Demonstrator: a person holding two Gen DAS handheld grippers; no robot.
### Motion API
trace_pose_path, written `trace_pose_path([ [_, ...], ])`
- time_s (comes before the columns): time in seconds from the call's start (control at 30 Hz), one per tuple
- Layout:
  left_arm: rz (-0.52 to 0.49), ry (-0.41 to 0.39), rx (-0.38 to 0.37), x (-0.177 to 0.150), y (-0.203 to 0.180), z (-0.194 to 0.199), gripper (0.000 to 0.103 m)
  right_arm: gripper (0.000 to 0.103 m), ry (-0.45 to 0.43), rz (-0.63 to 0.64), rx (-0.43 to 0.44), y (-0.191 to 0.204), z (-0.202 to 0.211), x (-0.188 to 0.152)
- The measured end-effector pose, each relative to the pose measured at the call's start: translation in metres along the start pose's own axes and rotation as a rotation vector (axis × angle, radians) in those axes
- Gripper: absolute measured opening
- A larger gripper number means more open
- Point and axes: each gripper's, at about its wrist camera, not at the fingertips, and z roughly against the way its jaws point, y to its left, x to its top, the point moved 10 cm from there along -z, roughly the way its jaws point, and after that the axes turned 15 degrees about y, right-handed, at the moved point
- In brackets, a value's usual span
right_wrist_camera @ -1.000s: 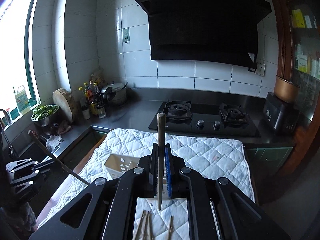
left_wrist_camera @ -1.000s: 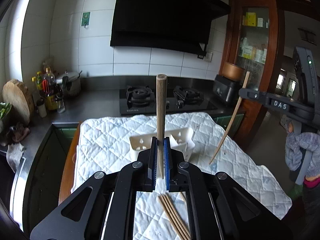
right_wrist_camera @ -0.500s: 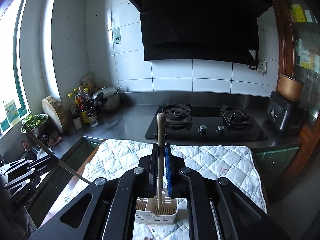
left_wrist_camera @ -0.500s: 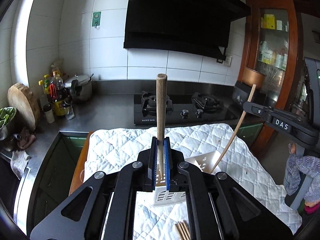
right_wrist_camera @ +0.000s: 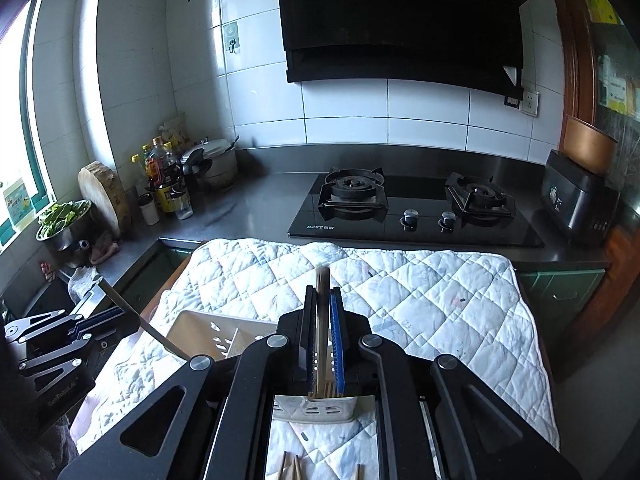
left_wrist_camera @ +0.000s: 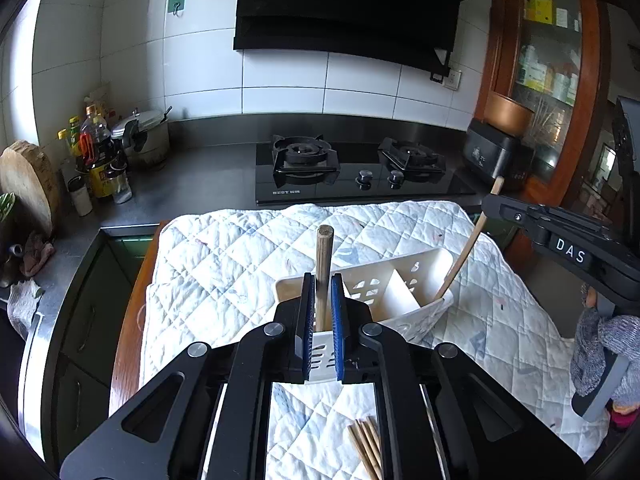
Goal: Organize utensils
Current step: 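Open both grippers to release the chopsticks standing in the holder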
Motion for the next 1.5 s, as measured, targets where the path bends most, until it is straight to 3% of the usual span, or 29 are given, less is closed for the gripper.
trace_pose_path([
  [0.07,-0.011,-0.005,0.011,-0.001,-0.004,0.003,0.008,0.012,0.000,0.005,-0.005,-0.002,0.002,-0.003],
  [0.13,-0.016,-0.009,0.013,0.000,-0.008,0.009,0.009,0.029,-0.008,0.010,-0.008,-0.004,0.010,-0.007],
  [0.27,-0.019,-0.030,0.017,-0.003,-0.013,0.028,0.012,0.032,-0.047,0.025,-0.029,-0.008,0.036,-0.016],
  [0.33,-0.022,-0.053,0.033,-0.008,-0.016,0.042,0.030,0.038,-0.064,0.032,-0.033,-0.010,0.052,-0.025],
  [0.5,-0.020,-0.088,0.025,-0.029,-0.023,0.076,0.032,0.048,-0.097,0.055,-0.052,-0.009,0.088,-0.060],
  [0.73,-0.021,-0.108,0.017,-0.086,-0.035,0.110,0.043,0.062,-0.111,0.063,-0.064,-0.005,0.124,-0.126],
  [1.13,0.023,-0.061,0.000,-0.188,-0.051,0.122,0.054,0.069,-0.077,0.006,-0.066,-0.004,0.136,-0.228],
  [1.5,0.128,0.020,-0.009,-0.244,-0.031,0.102,0.054,0.073,-0.062,-0.005,-0.066,0.001,0.135,-0.277],
])
